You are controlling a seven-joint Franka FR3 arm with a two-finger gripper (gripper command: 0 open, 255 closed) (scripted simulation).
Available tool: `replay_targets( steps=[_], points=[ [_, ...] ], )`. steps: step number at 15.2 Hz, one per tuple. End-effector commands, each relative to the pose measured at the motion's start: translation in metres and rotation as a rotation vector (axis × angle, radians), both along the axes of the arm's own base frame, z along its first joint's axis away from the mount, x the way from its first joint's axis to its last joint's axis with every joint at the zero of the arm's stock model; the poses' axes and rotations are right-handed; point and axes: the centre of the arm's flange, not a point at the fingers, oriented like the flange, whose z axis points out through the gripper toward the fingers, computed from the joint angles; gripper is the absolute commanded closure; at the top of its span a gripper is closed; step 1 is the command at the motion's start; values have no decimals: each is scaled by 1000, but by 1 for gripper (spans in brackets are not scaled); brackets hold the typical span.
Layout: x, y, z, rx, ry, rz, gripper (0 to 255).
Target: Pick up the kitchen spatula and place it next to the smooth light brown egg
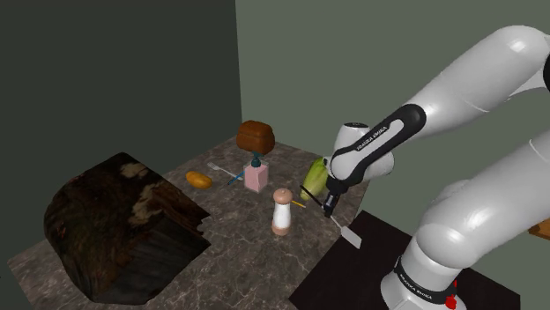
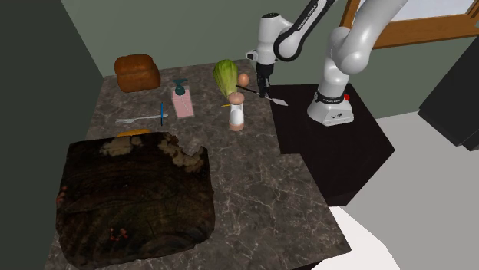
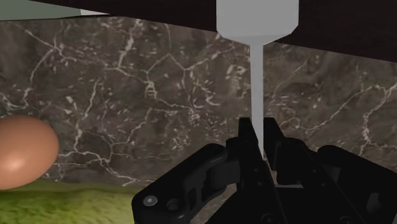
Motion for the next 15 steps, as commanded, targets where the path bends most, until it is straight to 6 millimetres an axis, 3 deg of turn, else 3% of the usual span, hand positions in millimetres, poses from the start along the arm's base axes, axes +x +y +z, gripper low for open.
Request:
replay_targets(
  steps=[1, 11, 15],
  points=[
    [1, 1, -11, -1, -1, 0, 255],
    [1, 1, -64, -1, -1, 0, 255],
    [1, 1, -64, -1, -1, 0, 255]
  ],
)
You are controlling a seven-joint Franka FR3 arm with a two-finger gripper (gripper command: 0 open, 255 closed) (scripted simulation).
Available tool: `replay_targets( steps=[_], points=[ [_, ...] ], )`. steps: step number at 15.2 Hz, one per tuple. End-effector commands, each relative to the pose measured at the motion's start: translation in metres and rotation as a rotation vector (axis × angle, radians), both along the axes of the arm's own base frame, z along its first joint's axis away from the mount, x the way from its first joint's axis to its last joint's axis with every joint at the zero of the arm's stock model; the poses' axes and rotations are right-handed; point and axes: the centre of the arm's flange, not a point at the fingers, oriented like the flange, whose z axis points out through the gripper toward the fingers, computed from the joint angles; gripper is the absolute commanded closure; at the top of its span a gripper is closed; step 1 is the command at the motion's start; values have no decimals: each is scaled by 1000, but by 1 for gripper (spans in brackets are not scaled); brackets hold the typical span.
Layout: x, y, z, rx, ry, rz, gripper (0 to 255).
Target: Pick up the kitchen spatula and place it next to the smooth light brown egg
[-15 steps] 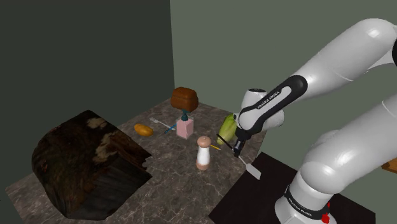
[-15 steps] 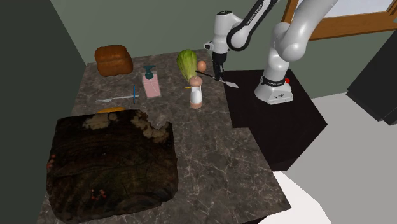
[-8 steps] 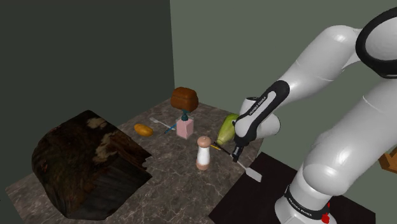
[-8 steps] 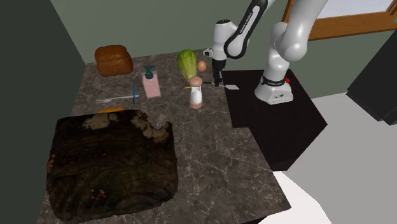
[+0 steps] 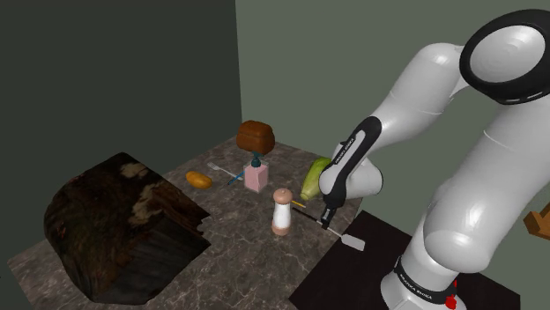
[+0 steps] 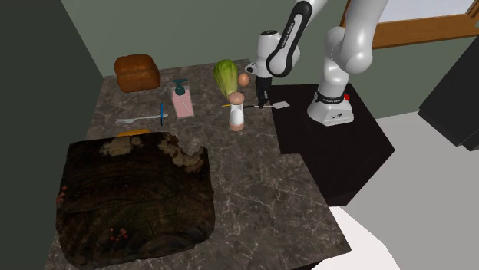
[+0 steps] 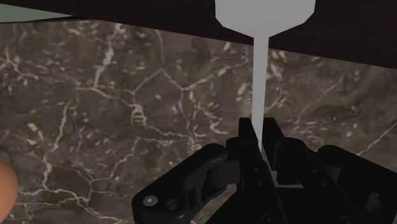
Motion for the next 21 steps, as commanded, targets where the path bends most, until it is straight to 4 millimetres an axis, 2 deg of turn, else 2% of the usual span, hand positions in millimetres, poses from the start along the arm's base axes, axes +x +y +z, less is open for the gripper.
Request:
replay_targets(
  steps=[1, 3, 4, 9, 13, 21],
  points=[
    [0, 0, -1, 0, 0, 0, 255],
    [0, 0, -1, 0, 0, 0, 255],
    [0, 0, -1, 0, 0, 0, 0],
    [0, 0, -1, 0, 0, 0, 0],
    [-1, -5, 49, 0, 0, 0, 0],
    [-1, -5, 49, 0, 0, 0, 0]
  ],
)
